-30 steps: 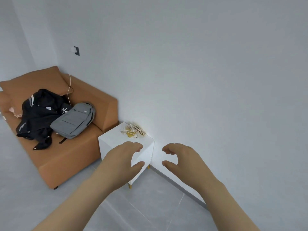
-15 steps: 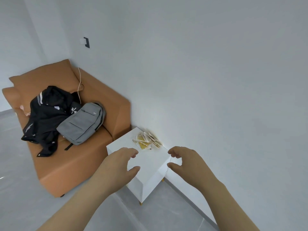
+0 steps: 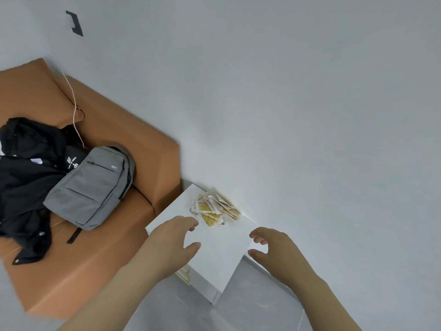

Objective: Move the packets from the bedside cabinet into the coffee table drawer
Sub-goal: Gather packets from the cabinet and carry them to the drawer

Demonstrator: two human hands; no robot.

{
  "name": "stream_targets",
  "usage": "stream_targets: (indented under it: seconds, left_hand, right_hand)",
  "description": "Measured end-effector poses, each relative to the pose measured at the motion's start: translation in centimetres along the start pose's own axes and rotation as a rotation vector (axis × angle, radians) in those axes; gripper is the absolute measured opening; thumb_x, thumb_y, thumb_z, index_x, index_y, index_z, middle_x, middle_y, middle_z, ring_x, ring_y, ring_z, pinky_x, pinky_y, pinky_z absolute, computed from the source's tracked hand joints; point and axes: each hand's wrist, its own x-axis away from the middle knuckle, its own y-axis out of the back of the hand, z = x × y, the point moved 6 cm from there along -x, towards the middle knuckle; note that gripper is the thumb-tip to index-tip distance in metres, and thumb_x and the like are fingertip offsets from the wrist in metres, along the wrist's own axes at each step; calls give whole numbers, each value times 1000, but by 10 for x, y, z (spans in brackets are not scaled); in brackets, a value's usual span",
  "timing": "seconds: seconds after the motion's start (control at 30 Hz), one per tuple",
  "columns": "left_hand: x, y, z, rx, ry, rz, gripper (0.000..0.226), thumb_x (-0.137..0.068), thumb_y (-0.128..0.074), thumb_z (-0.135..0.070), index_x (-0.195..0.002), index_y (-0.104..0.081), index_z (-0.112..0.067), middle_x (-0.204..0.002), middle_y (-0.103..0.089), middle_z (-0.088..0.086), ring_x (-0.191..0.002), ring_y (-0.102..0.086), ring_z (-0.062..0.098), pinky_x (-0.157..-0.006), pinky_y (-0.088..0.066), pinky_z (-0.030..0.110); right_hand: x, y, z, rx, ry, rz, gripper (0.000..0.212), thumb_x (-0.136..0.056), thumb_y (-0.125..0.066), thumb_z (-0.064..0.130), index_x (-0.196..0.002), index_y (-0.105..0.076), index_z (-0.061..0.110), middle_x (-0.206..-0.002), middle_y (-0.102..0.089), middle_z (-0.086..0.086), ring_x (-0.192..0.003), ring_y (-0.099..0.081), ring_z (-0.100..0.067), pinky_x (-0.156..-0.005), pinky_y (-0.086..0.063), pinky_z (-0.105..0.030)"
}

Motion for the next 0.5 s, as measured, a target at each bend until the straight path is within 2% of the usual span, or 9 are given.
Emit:
stream_targets:
  seconds: [0.27,0.5]
  left_hand:
    - [-98,-13,36,10,-58,143,40,-90,-56,-35,-128,-48,-27,-121,-52,-15,-111,-50,5,-86,-39,16]
    - [-181,-49,50,-10,-24,184,39,-90,-56,-37,-127,-49,-25,-121,-53,-14,-107,-52,6,-89,-41,19]
  right_hand:
    - [-67,-21,-16,-32,-172,30,30,-86,-61,31,-116,-58,33,-107,-59,17,-105,-54,-4,-89,-44,-22]
    - [-154,-24,-56,9,-211,94,32,-88,-58,28,-121,-56,27,-111,-60,11,-104,-55,-9,-89,-44,-24]
